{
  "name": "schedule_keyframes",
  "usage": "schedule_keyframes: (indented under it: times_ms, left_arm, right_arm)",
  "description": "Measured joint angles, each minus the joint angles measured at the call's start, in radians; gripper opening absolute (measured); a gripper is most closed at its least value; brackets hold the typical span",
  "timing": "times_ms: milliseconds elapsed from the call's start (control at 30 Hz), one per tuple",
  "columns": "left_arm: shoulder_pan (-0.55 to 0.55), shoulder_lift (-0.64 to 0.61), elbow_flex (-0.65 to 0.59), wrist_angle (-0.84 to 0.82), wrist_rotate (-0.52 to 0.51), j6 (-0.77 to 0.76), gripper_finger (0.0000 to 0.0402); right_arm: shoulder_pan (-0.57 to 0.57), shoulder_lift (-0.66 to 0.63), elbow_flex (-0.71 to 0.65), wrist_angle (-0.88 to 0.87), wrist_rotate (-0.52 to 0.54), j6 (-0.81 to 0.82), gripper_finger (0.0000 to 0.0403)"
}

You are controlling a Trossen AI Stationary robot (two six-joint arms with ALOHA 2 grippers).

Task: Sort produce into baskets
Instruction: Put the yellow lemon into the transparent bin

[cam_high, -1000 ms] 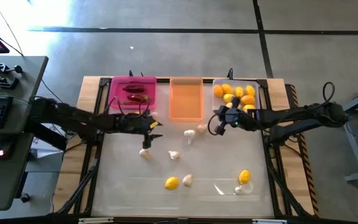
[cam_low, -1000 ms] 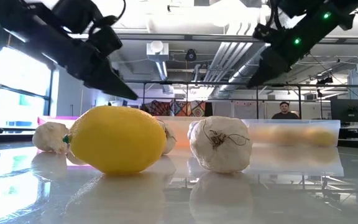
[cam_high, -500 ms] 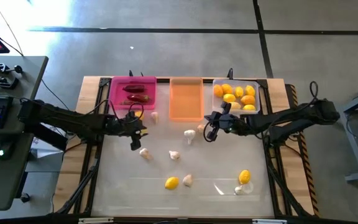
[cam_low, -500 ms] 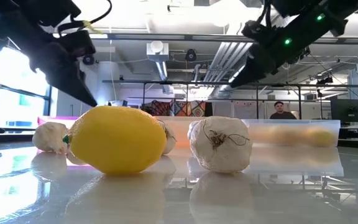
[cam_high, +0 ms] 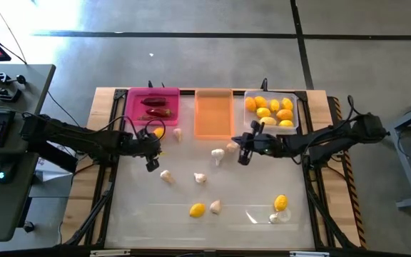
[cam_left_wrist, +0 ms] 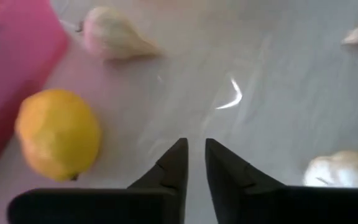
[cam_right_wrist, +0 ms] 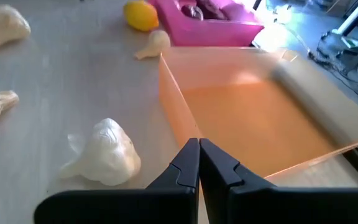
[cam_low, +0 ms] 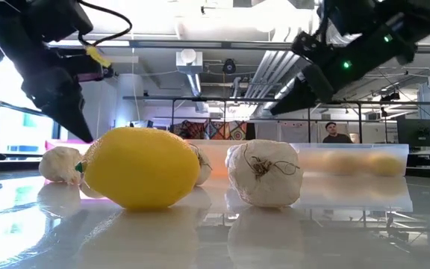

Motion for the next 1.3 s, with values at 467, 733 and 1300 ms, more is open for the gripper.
schedule_keyframes:
  times_ms: [467, 733, 1300]
  left_arm:
    - [0.000, 0.028, 0.000, -0.071, -0.171, -0.103, 0.0185]
    - [0.000, 0.124, 0.000, -0.057, -0.378, -0.102, 0.0217]
    - [0.004, 0.271, 0.000, 0.023, -0.501, -0.111, 0.0272]
  right_arm:
    - [-0.001, -0.001, -0.131, 0.210, 0.008, 0.052, 0.0000]
    - [0.000, -0.001, -0.131, 0.201, -0.017, 0.055, 0.0000]
    - [0.000, -0.001, -0.131, 0.199, -0.042, 0.063, 0.0000]
